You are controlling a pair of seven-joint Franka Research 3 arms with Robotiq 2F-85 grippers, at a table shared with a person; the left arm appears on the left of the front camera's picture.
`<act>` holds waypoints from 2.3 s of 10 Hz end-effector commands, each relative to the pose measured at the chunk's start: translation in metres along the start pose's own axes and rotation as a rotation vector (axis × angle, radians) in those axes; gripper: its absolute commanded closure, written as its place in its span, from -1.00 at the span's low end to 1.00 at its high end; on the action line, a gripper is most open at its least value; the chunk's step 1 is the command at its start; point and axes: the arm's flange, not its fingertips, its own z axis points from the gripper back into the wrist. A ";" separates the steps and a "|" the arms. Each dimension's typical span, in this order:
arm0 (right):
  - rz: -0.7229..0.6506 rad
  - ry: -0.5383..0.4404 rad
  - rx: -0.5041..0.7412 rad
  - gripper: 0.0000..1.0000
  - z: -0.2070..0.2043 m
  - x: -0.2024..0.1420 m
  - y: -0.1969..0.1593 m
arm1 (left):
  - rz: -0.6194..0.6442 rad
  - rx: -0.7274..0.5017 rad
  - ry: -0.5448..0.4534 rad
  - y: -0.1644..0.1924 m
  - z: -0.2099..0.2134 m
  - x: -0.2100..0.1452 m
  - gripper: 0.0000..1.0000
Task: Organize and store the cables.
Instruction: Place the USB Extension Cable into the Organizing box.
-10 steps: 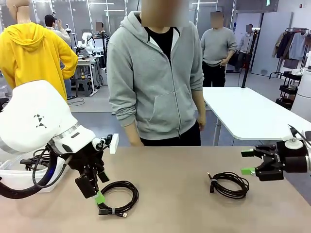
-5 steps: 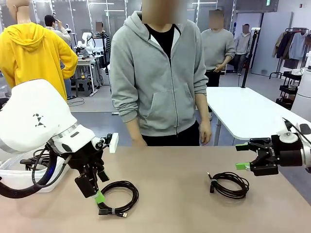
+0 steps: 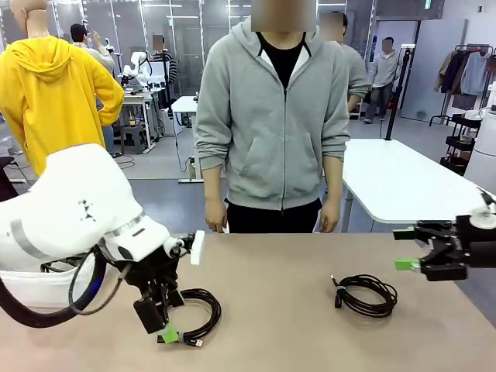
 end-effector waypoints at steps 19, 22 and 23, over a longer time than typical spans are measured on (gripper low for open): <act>-0.029 -0.067 -0.045 -1.00 0.063 -0.011 0.010 | -0.001 0.091 0.270 0.061 -0.083 0.002 1.00; -0.029 -0.067 -0.045 -1.00 0.063 -0.011 0.010 | 0.007 0.089 0.267 0.056 -0.066 0.006 1.00; -0.029 -0.067 -0.045 -1.00 0.063 -0.011 0.010 | -0.015 0.085 0.233 0.053 -0.050 0.012 1.00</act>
